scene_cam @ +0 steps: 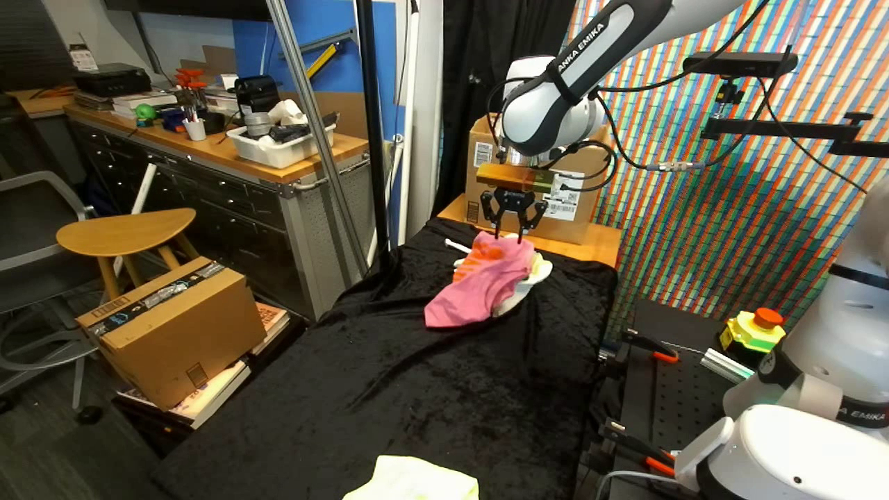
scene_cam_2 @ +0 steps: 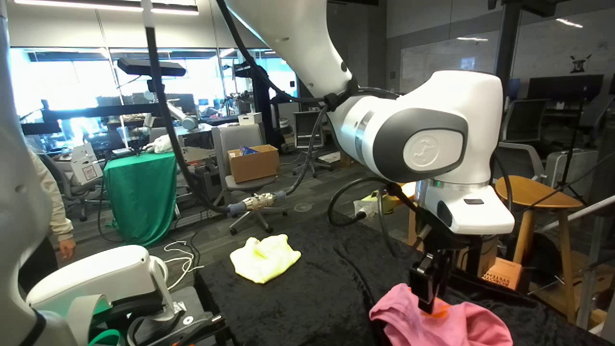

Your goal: Pick up the clothes and fruit plush toy and put them in one place

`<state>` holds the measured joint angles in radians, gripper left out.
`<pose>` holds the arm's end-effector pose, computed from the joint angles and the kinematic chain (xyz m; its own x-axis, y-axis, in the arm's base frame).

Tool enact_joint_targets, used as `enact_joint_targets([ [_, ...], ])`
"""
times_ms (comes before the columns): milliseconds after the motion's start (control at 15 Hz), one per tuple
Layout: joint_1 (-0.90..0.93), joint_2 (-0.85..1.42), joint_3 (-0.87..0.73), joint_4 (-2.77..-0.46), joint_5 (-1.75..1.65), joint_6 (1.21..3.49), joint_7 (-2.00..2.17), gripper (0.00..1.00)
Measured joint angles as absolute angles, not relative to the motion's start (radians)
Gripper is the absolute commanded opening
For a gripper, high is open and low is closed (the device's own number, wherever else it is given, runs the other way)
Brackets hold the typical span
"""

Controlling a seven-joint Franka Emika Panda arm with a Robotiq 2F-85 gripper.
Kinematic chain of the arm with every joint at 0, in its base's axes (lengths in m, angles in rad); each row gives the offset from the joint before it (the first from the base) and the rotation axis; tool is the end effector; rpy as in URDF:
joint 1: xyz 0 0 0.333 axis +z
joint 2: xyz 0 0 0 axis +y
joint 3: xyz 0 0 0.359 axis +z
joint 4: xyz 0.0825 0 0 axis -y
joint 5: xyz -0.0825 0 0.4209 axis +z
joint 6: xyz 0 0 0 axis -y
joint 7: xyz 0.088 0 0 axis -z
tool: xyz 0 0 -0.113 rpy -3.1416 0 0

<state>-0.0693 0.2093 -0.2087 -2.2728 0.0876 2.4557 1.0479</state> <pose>0.5421 -0.1545 0.2722 0.1793 -0.9836 -0.0199 -0.9837 -0.1796 0.0126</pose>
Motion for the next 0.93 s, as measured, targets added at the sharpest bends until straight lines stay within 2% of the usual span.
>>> enact_joint_targets([
  [133, -0.069, 0.209, -0.206, -2.261, 0.077, 2.427, 1.055, 0.98],
  [200, -0.068, 0.209, -0.203, -2.254, 0.074, 2.410, 1.054, 1.00],
  [933, 0.070, 0.235, -0.032, -2.165, -0.046, 2.270, 0.947, 1.00],
])
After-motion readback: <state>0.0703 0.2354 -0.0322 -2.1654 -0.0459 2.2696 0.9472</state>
